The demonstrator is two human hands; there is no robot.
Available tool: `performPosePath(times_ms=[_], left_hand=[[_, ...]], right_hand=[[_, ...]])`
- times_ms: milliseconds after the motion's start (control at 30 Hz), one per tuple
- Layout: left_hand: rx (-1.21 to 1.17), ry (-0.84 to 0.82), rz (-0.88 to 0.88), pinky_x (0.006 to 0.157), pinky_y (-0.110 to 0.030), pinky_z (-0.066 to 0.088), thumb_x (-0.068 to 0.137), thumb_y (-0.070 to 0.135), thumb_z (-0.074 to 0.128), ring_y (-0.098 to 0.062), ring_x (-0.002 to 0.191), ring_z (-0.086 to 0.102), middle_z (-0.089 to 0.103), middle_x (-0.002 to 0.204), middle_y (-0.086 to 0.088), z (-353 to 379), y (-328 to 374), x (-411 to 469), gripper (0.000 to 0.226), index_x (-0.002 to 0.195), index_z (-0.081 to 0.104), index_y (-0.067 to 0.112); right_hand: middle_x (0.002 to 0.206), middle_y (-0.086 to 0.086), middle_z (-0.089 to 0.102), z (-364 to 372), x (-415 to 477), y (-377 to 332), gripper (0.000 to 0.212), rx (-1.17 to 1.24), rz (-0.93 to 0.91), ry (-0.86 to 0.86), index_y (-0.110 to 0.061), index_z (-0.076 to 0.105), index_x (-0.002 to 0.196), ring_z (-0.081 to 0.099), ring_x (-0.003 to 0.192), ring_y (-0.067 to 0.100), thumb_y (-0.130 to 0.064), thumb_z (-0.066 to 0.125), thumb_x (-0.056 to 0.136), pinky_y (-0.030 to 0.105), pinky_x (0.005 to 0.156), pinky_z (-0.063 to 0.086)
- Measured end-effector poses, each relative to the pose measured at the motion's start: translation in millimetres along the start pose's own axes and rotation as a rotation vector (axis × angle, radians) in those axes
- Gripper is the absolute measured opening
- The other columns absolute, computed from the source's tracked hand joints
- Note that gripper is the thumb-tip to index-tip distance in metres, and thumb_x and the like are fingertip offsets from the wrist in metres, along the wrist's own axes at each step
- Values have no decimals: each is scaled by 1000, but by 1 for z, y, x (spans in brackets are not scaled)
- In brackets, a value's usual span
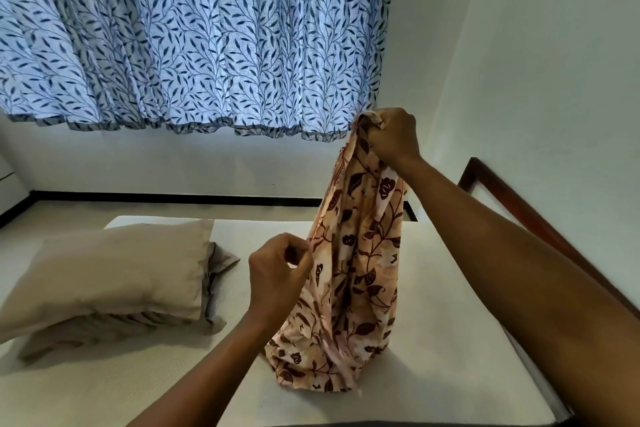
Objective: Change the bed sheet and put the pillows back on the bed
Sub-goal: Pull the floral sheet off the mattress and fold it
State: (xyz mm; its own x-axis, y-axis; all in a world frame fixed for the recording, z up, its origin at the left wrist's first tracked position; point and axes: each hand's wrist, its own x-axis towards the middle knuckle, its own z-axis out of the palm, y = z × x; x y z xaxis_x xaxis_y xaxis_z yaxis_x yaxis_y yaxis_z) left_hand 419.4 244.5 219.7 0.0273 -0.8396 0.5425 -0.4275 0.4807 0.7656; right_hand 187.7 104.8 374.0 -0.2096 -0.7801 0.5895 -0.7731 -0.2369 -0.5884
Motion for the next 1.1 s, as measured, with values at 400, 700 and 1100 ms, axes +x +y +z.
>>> performPosePath(times_ms=[400,700,1100], left_hand=[[-45,-180,-404,77,-39,61,93,20,70,-14,82,70,74,83,4,-41,1,57,9,86,74,23],[-12,-376,-250,68,-53,61,89,14,75,-29,69,73,74,72,-8,-38,21,95,8,81,75,16],[-127,-565,-332,86,-42,61,79,33,84,-14,97,70,71,106,3,-12,-15,54,47,119,59,27]], right_hand=[[70,4,64,10,2,9,23,-10,35,-75,-15,65,70,60,64,21,-26,69,91,28,61,41],[136,-8,55,22,-73,-42,59,-51,-344,-1150,-21,49,145,55,115,12,-18,72,91,10,91,37],[61,-6,55,29,-76,-18,29,-19,-261,-967,-19,64,67,45,53,5,-29,70,94,30,59,38]])
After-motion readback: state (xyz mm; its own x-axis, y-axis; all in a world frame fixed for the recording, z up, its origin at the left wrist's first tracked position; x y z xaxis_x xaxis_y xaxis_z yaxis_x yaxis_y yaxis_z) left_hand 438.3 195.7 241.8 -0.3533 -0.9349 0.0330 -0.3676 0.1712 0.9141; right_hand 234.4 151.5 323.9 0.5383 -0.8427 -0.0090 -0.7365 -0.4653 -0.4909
